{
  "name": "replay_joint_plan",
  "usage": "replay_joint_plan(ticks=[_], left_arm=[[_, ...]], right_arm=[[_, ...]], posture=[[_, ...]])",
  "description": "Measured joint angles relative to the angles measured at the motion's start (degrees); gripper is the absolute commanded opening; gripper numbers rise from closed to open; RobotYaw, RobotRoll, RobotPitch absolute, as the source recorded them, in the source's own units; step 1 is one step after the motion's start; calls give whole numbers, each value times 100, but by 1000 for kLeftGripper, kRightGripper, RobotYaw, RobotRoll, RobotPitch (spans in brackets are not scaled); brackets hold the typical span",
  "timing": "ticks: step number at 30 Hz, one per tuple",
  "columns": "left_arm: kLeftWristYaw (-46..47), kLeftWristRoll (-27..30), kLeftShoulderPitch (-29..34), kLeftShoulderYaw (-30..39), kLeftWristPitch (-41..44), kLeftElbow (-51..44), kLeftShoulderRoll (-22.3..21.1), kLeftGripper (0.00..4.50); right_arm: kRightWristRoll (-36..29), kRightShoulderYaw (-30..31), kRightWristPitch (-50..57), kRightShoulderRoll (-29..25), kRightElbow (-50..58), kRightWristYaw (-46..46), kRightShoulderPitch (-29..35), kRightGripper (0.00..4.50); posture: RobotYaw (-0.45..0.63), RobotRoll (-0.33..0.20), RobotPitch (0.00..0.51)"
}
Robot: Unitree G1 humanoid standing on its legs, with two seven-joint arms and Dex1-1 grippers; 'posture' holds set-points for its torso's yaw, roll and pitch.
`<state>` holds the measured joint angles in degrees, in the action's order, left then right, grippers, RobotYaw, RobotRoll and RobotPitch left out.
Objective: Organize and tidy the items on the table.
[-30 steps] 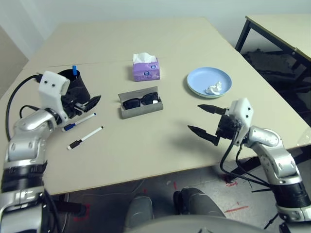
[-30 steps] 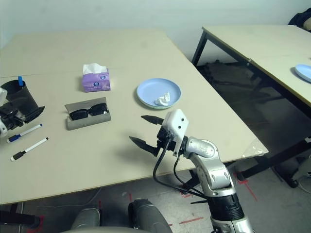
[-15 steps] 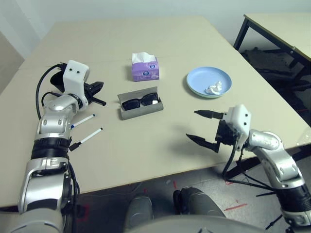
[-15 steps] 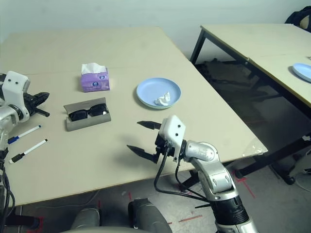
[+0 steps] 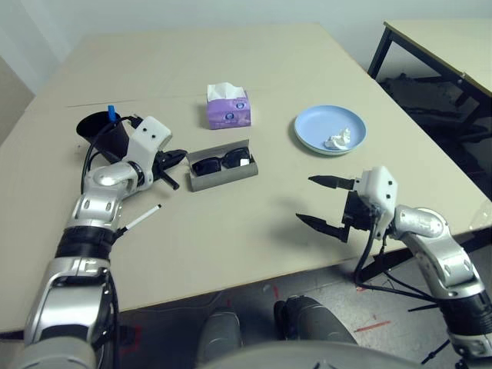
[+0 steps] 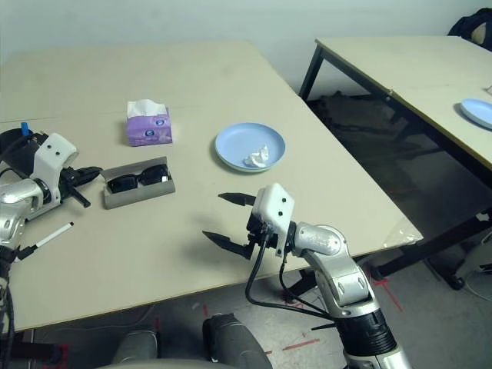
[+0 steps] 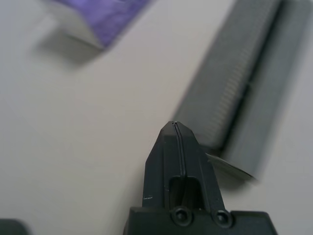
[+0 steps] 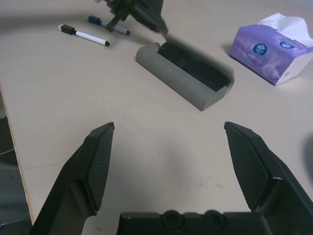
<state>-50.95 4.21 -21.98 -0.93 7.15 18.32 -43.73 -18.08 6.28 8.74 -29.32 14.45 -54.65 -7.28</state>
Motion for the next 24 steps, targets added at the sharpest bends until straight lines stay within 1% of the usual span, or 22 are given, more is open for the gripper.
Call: replay_joint_plan(ticks=[6, 10, 12, 15, 16, 18, 21, 22, 24], left_arm=[[-375, 26, 309, 10, -54, -398, -349, 16], [-386, 84, 495, 89, 33, -717, -394, 16], [-310, 248, 514, 266, 205, -829, -386, 16], [-102, 737, 569, 851, 781, -1221, -332, 646], [-63, 869, 615, 1005, 948, -1371, -337, 951], [-61, 1198, 955, 1378, 1358, -1805, -400, 1654], [-158, 1596, 1659, 1839, 1888, -2278, -586, 2692], [-216, 1687, 1947, 2063, 2019, -2399, -677, 3108], [-411, 1857, 2626, 2609, 2227, -2641, -921, 3801]], right_arm=[[-67, 7, 14, 5, -136, -77, -135, 4500], [-135, 51, 10, 13, -243, -199, -329, 4500], [-137, 95, 3, 13, -306, -257, -371, 4500], [-137, 179, 2, 13, -382, -375, -424, 4500], [-137, 194, 3, 14, -391, -396, -453, 4500], [-137, 237, 5, 26, -409, -426, -552, 4500], [-132, 327, 17, 54, -502, -436, -695, 4500], [-128, 375, 25, 101, -591, -435, -802, 4500], [-92, 428, 34, 184, -810, -429, -1063, 4500]], posture=[[12, 0, 86], [29, 0, 84], [34, 0, 83], [43, 0, 82], [49, 0, 82], [60, 0, 84], [87, 0, 87], [100, 0, 88], [106, 0, 89]])
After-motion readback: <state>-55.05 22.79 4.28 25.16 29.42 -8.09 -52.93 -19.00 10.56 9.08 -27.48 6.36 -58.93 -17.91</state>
